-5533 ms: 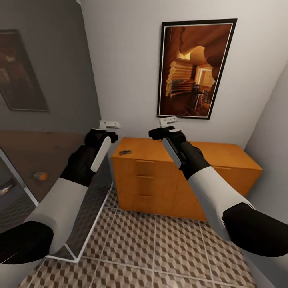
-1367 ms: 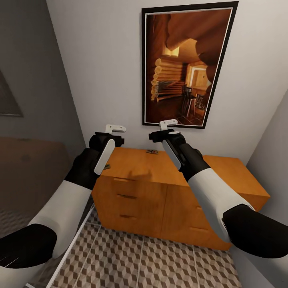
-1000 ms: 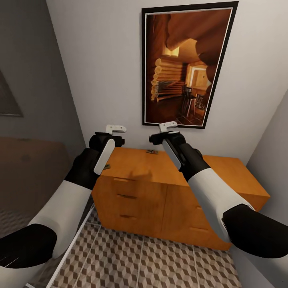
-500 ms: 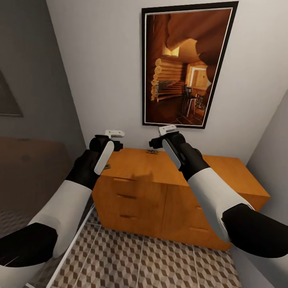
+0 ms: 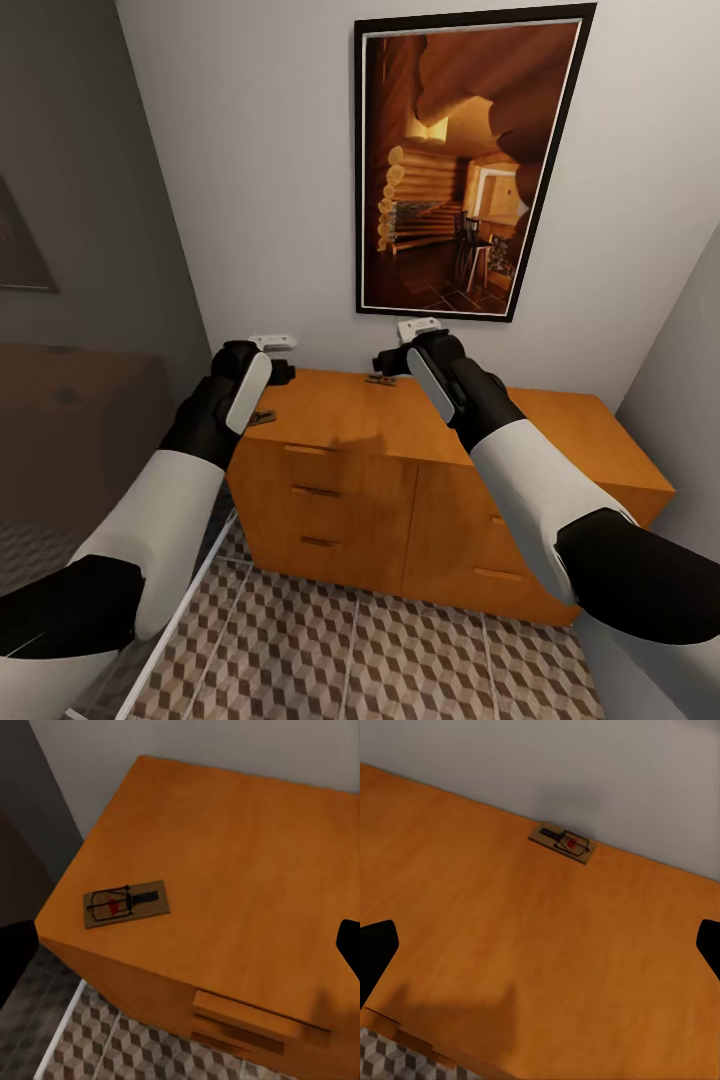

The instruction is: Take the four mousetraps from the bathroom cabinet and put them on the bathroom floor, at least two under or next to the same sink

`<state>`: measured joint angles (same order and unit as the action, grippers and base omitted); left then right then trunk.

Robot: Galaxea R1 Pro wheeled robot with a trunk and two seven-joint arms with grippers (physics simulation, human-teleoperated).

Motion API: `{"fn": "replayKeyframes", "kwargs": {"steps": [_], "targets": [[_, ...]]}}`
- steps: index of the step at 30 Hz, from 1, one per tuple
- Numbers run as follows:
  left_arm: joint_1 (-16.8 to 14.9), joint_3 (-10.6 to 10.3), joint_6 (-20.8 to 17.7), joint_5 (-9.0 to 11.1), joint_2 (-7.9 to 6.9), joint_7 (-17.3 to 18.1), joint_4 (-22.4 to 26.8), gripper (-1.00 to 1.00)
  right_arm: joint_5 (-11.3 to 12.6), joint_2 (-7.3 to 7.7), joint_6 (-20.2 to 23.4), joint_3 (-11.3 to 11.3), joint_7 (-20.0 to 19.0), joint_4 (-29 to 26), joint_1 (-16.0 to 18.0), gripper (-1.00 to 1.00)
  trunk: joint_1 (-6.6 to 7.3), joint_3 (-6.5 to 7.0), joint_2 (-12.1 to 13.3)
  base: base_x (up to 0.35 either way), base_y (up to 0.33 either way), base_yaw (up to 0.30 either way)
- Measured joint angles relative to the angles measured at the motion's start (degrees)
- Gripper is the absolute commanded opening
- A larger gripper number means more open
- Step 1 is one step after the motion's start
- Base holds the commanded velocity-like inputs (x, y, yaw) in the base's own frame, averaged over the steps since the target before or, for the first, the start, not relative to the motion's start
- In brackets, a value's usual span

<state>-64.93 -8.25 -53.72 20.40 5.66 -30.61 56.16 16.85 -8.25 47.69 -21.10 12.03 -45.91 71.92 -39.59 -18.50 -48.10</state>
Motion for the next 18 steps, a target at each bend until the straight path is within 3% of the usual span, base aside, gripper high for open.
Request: {"fn": "replayKeyframes", "kwargs": {"steps": [18], "targets": [[-0.2, 0.5, -0.1, 0.0, 0.39, 0.0, -0.4, 1.00, 0.0, -0.12, 0.6, -0.1, 0.3, -0.1, 0.0, 1.00, 0.00, 0.00, 0.0, 0.000, 0.000, 0.000]]}}
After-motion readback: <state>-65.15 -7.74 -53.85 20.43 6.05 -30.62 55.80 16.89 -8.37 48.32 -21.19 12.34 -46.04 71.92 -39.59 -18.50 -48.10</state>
